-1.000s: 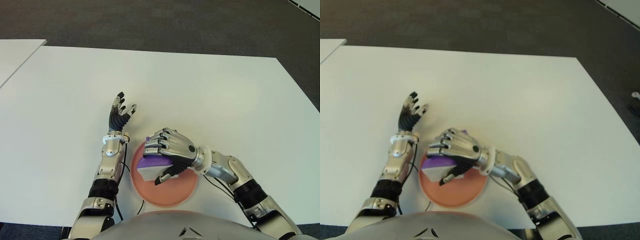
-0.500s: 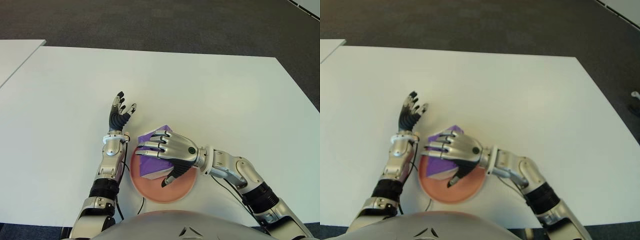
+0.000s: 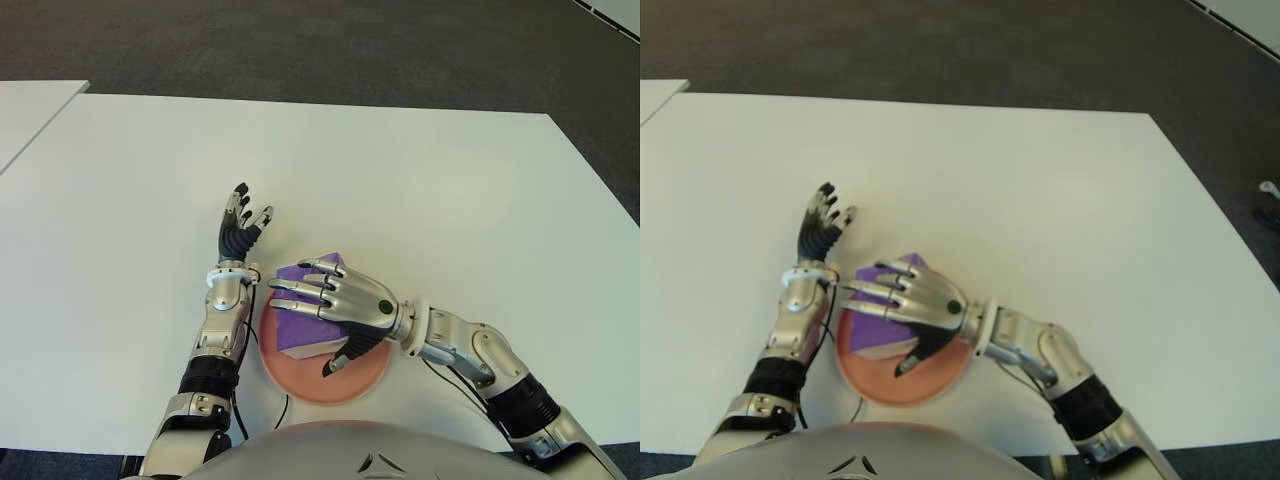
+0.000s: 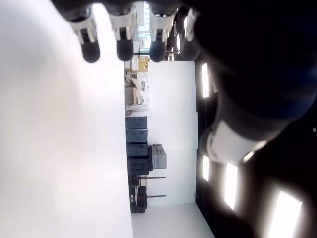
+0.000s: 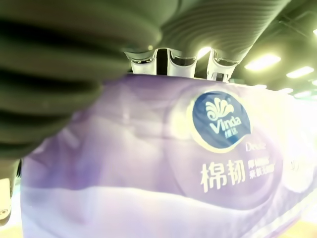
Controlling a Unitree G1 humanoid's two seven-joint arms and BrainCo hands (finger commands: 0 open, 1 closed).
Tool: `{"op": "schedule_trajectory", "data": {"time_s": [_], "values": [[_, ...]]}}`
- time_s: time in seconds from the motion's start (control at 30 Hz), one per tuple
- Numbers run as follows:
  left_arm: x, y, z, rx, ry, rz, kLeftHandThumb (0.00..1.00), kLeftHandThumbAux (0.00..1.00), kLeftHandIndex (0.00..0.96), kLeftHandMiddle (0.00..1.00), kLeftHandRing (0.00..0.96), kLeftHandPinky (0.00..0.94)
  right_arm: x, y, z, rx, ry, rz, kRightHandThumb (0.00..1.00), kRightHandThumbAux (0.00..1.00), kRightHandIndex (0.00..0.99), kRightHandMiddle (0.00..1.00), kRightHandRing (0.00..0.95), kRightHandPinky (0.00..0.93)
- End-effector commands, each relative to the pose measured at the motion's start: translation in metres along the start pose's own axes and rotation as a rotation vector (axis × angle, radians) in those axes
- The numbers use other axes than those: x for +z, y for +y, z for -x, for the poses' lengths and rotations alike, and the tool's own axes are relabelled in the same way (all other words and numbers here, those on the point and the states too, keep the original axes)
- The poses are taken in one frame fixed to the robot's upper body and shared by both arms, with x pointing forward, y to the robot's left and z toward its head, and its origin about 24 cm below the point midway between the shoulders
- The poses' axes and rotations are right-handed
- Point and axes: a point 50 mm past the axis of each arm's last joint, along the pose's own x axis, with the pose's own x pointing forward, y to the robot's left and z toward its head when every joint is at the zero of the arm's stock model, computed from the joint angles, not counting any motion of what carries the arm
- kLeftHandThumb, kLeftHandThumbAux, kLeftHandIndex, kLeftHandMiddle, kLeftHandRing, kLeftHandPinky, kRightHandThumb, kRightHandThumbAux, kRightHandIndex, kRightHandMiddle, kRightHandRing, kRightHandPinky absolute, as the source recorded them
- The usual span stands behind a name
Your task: Put the tissue paper into the plate.
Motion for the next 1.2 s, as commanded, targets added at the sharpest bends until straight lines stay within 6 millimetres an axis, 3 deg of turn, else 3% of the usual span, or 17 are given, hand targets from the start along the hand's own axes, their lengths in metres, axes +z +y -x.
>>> {"op": "schedule_trajectory", "data": {"time_s": [0.03, 0.53, 0.8, 0.97, 1.1, 1.2], "values": [[-0.003, 0.001, 0.001, 0.007, 0.017, -0.004, 0.174, 0.714, 0.068, 0.057, 0.034, 0.04, 0.001, 0.005, 0.005, 0.029, 0.018, 0.004, 0.0, 0.526, 0.0, 0.0, 0.0, 0.0], [-0.003, 0.001, 0.0, 0.013, 0.019, -0.004, 0.18, 0.722, 0.075, 0.065, 0.041, 0.045, -0.001, 0.007, 0.012, 0.06, 0.034, 0.007, 0.0, 0.523, 0.0, 0.0, 0.0, 0.0], [-0.005, 0.003, 0.0, 0.009, 0.032, -0.004, 0.167, 0.733, 0.075, 0.065, 0.041, 0.039, -0.016, -0.014, 0.01, 0.035, 0.056, 0.035, 0.0, 0.535, 0.0, 0.0, 0.0, 0.0], [-0.009, 0.005, -0.001, 0.001, 0.049, -0.01, 0.153, 0.718, 0.072, 0.056, 0.029, 0.012, -0.041, -0.047, 0.007, -0.093, 0.099, 0.021, 0.0, 0.529, 0.0, 0.0, 0.0, 0.0], [-0.011, 0.007, 0.003, -0.007, 0.026, -0.047, 0.146, 0.698, 0.074, 0.05, 0.02, 0.002, -0.05, -0.069, 0.006, -0.153, 0.116, 0.017, 0.011, 0.516, 0.0, 0.0, 0.0, 0.0], [-0.011, 0.01, 0.005, -0.021, 0.004, -0.084, 0.144, 0.686, 0.077, 0.047, 0.016, 0.0, -0.052, -0.075, 0.008, -0.211, 0.149, 0.008, 0.024, 0.51, 0.0, 0.0, 0.0, 0.0]]}}
